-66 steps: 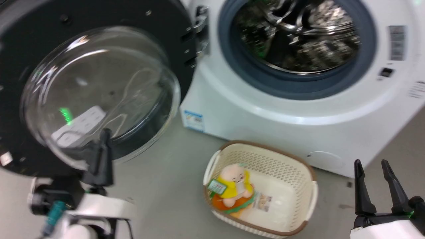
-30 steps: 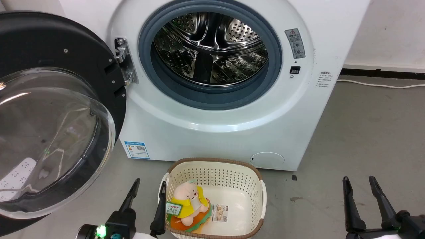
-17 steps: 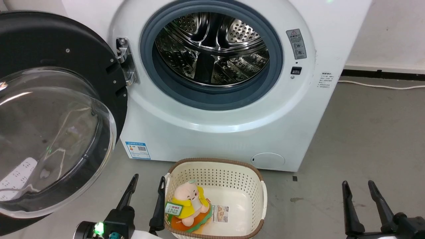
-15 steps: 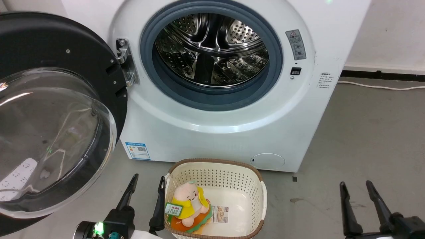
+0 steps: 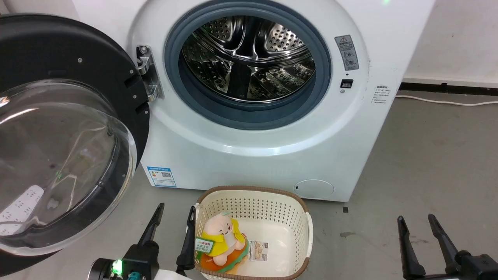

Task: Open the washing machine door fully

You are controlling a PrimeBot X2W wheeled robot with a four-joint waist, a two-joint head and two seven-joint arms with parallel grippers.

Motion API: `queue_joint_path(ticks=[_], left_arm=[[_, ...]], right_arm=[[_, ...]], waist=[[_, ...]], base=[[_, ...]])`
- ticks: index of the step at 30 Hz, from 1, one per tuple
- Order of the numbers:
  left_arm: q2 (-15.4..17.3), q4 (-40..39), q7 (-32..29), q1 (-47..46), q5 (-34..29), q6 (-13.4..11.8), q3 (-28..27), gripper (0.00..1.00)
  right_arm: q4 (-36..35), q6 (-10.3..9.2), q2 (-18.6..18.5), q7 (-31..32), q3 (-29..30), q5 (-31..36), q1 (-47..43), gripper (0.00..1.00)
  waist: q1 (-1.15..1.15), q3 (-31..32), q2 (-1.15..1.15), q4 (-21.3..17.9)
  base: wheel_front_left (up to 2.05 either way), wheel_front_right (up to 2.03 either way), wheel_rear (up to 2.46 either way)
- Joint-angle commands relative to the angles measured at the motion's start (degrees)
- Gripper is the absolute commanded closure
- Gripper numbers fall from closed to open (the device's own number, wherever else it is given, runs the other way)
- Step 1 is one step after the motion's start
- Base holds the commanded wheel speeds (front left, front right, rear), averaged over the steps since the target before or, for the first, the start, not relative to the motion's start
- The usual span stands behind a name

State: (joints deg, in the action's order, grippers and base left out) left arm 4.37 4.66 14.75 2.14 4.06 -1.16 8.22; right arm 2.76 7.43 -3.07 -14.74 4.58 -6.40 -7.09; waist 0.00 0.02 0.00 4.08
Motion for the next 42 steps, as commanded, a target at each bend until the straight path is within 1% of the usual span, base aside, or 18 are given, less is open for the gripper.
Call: queue_joint_path(ticks=[1, 2, 3, 42], left_arm=[[-0.18, 0.02, 0.25, 0.15, 0.02, 0.39, -0.16, 0.0], [-0.21, 0.06, 0.25, 0.13, 0.13, 0.64, -0.13, 0.0], [-0.04, 0.07, -0.03, 0.0, 0.09, 0.42, 0.05, 1.0], [-0.44, -1.24, -4.26, -0.61, -1.09, 0.57, -2.24, 1.0]], right_arm=[[0.13, 0.06, 0.19, -0.26, 0.11, 0.24, -0.18, 0.0], [0.13, 0.06, 0.19, -0.26, 0.11, 0.18, -0.15, 0.0], [0.02, 0.0, 0.0, 0.02, 0.04, -0.02, 0.01, 1.0], [-0.77, 0.02, 0.05, 4.22, -1.29, 1.79, 2.03, 1.0]], waist=[[0.0, -0.1, 0.0, 0.11], [0.0, -0.16, 0.0, 0.15], [0.0, -0.15, 0.0, 0.14], [0.0, -0.11, 0.0, -1.06]], base=[[0.0, 0.0, 0.0], [0.0, 0.0, 0.0], [0.0, 0.0, 0.0], [0.0, 0.0, 0.0]])
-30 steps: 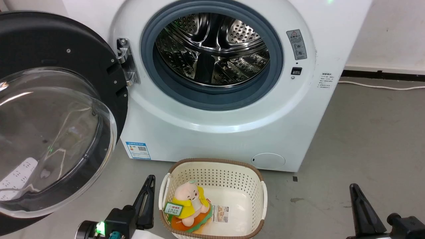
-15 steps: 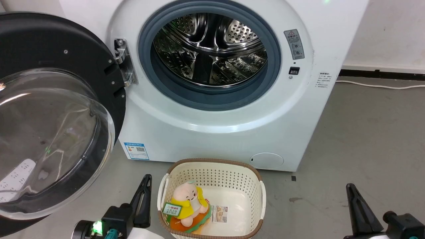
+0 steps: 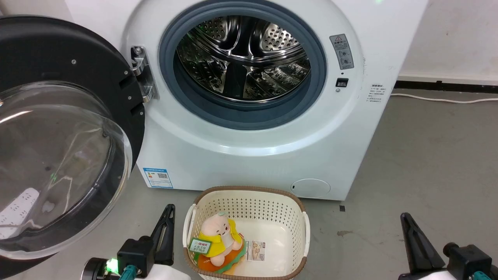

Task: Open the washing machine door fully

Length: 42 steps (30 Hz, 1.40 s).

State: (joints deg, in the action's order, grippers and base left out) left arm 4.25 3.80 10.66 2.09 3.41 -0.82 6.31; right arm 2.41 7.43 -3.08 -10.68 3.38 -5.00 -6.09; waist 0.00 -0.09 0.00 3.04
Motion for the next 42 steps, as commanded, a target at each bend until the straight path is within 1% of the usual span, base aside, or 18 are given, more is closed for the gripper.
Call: queue_joint_path(ticks=[1, 42], left_arm=[[-0.33, -0.41, -0.29, -0.58, -0.47, 0.24, -0.39, 1.0], [-0.82, -2.01, -5.2, -1.29, -1.87, 0.51, -3.2, 1.0]], right_arm=[[-0.44, 0.02, 0.06, 0.28, -0.13, 0.45, 1.08, 1.0], [-1.37, 0.04, 0.13, 5.21, -1.67, 2.61, 3.46, 1.0]], waist=[[0.0, 0.0, 0.0, -0.05], [0.0, 0.05, 0.0, -1.47]], base=[[0.0, 0.0, 0.0], [0.0, 0.0, 0.0]])
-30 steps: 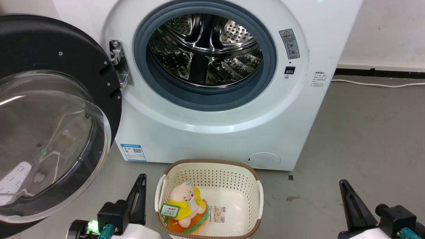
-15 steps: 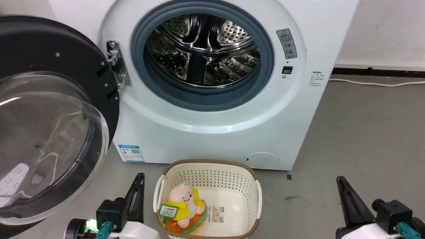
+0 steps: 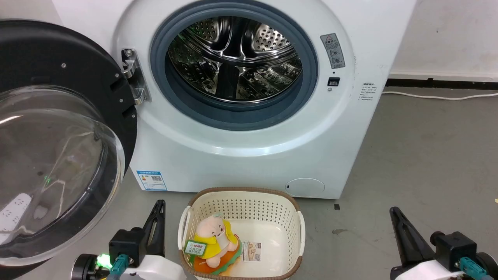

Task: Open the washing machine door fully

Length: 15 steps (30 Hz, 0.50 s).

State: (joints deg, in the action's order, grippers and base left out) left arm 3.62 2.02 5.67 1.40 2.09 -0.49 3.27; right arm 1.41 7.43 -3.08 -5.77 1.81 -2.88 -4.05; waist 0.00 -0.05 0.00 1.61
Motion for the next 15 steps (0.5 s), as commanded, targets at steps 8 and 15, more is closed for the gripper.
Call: queue_joint_path(ticks=[8, 15], left_arm=[[-0.28, -0.5, -1.03, -0.73, -0.78, 0.23, -0.62, 1.0], [-0.36, -0.77, -1.85, -0.85, -1.01, 0.28, -1.09, 1.0]], right_arm=[[-0.53, 0.04, 0.14, 1.12, -0.35, 0.85, 1.81, 1.0], [-0.68, 0.04, 0.15, 1.94, -0.61, 1.21, 2.2, 1.0]], waist=[[0.0, 0.01, 0.0, -0.27], [0.0, 0.01, 0.0, -0.5]], base=[[0.0, 0.0, 0.0], [0.0, 0.0, 0.0]])
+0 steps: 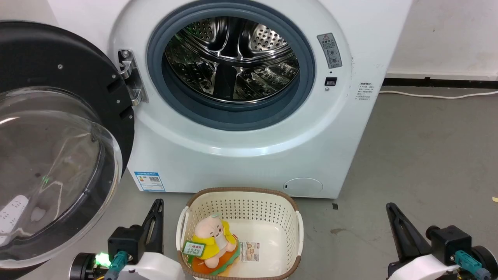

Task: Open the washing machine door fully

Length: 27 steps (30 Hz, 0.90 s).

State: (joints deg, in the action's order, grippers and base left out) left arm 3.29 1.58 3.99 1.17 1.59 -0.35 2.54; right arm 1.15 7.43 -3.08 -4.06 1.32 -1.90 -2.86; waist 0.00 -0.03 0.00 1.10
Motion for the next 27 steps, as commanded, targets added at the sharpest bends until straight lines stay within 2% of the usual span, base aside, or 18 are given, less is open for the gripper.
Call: queue_joint_path(ticks=[1, 27], left_arm=[[-0.04, -0.37, -0.29, -0.63, -0.54, 0.14, -0.43, 1.0], [-0.37, -1.44, -3.57, -1.1, -1.47, 0.32, -2.3, 1.0]], right_arm=[[-0.44, 0.04, 0.15, 0.34, -0.16, 0.27, 1.07, 1.0], [-1.07, 0.05, 0.2, 3.63, -1.19, 1.71, 2.65, 1.0]], waist=[[0.0, 0.0, 0.0, -0.04], [0.0, 0.03, 0.0, -0.98]], base=[[0.0, 0.0, 0.0], [0.0, 0.0, 0.0]])
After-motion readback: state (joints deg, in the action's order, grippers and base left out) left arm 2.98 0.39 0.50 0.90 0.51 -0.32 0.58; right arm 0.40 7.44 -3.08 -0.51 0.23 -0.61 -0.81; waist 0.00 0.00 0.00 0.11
